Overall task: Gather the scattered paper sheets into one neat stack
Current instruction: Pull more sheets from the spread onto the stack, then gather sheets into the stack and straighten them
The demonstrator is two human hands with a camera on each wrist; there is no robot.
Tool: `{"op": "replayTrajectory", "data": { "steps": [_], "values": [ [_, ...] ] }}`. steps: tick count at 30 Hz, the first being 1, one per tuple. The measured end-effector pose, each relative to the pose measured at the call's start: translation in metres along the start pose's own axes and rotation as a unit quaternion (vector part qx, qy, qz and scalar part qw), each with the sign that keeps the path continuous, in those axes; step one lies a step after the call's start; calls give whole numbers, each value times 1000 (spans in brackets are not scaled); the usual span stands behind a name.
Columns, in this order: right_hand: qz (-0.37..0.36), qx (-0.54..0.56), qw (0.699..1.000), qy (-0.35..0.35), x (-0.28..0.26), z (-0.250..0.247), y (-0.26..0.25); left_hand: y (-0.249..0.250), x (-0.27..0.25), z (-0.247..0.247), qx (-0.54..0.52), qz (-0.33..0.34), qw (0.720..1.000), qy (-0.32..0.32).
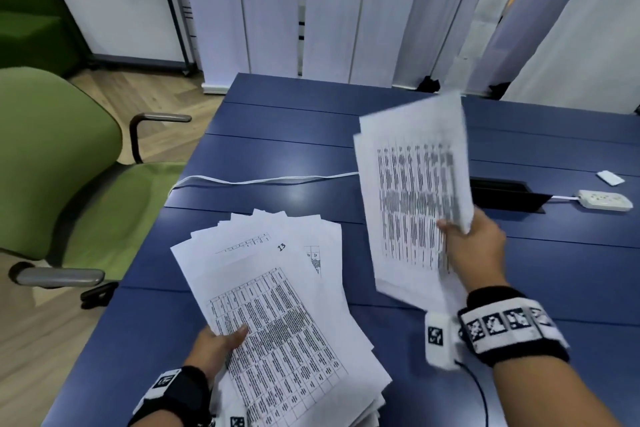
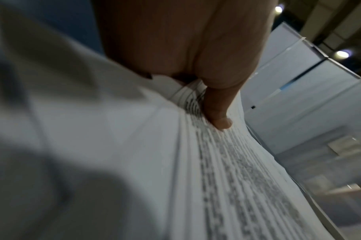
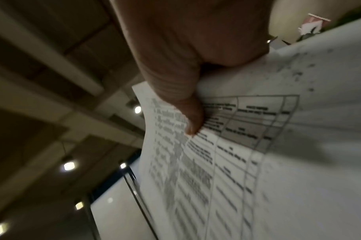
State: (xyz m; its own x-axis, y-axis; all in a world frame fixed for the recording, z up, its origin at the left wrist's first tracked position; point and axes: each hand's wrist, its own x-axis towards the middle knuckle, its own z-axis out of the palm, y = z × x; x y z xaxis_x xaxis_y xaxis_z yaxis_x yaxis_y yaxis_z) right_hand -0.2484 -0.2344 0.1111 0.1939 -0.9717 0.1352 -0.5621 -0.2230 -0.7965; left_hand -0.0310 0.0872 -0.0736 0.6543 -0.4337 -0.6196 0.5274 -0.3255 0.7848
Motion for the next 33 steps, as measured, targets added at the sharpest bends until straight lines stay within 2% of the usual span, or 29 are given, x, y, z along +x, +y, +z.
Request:
{"op": "replayTrajectory", "data": {
  "steps": [1,3,6,8,11,14,17,18,20,21,23,25,27,29,31,33],
  "values": [
    [-6,35,999,-14,6,-6,-12,3,-4,3,11,6,1000,2],
    [2,82,993,-89,11,-7,-24,1,-4,6,33,13,999,-1],
    [46,71,972,-220,-8,18,-24,-1,-3,10,60,20,998,-8],
    [87,52,958,-269,-29,48,-7,5,-4,14,84,22,996,-24],
    [121,-6,943,-311,-58,94,30,19,-15,19,97,38,994,-27],
    [141,-48,930,-336,-79,118,60,35,-29,26,78,32,996,-33],
    [127,-195,917,-323,-89,122,74,45,-35,28,50,21,996,-73],
    [140,-205,916,-315,-92,123,75,46,-36,29,53,30,995,-80],
    [163,-137,914,-344,-103,129,78,42,-30,30,73,38,993,-90],
    [152,-111,913,-362,-108,132,80,39,-27,32,81,45,991,-97],
    [127,-145,901,-389,-118,136,83,36,-23,38,108,44,988,-98],
    [143,-127,899,-395,-117,133,92,34,-22,43,120,50,988,-79],
    [198,-6,905,-376,-108,123,104,40,-28,49,100,59,991,-71],
    [242,122,899,-343,-96,110,116,54,-40,59,73,80,991,-81],
    [245,225,884,-328,-84,89,110,71,-52,70,55,102,989,-95],
    [223,295,864,-343,-70,67,88,88,-62,82,41,120,985,-116]
  ]
}}
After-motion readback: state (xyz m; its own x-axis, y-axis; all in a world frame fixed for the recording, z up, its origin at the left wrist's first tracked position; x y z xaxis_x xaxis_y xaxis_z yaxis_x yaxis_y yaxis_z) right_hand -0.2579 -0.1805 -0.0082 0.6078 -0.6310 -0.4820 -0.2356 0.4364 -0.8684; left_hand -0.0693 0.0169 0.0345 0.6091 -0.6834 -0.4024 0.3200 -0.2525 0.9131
